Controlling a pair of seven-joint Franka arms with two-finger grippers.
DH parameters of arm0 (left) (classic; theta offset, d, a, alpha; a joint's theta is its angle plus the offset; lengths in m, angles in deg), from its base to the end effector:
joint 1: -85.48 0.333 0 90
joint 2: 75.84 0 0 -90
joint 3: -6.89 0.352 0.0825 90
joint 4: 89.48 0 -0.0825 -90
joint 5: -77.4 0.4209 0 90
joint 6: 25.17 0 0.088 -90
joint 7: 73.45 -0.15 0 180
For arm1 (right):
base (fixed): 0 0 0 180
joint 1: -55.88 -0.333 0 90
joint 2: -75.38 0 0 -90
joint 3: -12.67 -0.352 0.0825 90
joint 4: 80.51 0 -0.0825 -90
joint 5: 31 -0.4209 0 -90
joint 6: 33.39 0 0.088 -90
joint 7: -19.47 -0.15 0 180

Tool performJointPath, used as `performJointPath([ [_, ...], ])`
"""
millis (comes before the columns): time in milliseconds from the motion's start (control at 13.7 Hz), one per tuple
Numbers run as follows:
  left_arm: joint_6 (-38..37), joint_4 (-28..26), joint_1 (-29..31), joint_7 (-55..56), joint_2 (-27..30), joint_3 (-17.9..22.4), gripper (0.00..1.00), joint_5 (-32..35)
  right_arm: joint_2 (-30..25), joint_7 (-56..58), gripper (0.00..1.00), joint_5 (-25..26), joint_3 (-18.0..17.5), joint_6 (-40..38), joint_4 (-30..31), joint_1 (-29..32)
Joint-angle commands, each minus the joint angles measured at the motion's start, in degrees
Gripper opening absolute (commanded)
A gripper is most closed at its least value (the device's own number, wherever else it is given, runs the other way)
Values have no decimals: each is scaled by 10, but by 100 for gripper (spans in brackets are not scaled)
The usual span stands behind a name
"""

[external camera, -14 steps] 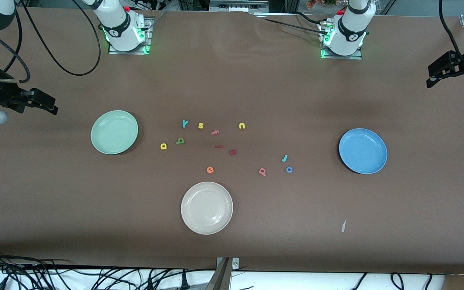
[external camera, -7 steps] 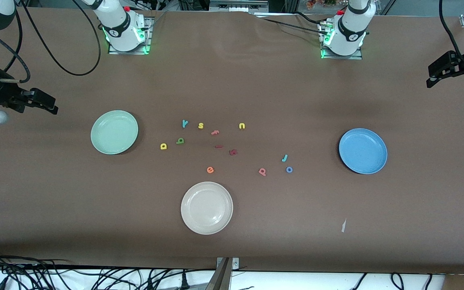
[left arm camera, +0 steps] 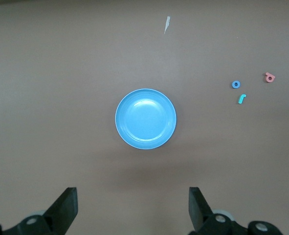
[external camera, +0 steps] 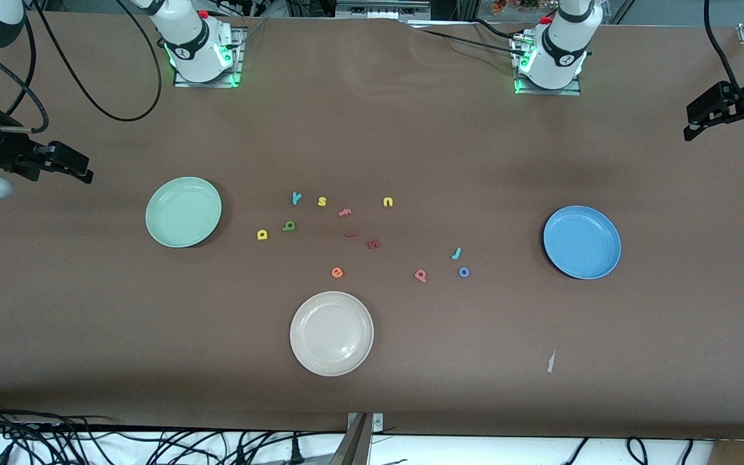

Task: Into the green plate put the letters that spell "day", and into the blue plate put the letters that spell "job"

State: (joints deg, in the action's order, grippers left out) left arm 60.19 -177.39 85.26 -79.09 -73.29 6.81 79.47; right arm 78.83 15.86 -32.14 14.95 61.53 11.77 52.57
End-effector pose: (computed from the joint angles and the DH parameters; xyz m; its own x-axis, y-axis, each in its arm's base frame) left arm 0.5676 0.0027 0.6547 0.9949 -0.1005 -0.0035 -0.1006 -0.9943 -0.0359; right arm 0.6163 0.0145 0.5683 0.9988 -0.0467 -0.0152 -0.0469 -0.9988 -0.0165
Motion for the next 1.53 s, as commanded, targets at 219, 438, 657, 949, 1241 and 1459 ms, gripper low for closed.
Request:
performJointPath([
  [219,-14,20,1,4,-9,0,100,-8,1,0,100,1,1,-11,-10,-2],
  [438,-14,20,1,4,-9,0,100,-8,8,-11,100,-15,0,-4,-8,-2],
  [657,-14,20,1,2,-9,-1,100,-9,27,2,100,-18,0,-12,-6,-7],
  [949,-13,20,-7,0,-10,-4,100,-9,68,-3,100,-18,0,-11,-4,-55],
  [1241,-12,20,-27,-2,-15,-4,100,-9,137,-10,100,-19,0,54,7,-101],
  [1459,-12,21,-36,-3,-23,-5,100,-9,161,-26,100,-19,-1,176,70,-120],
])
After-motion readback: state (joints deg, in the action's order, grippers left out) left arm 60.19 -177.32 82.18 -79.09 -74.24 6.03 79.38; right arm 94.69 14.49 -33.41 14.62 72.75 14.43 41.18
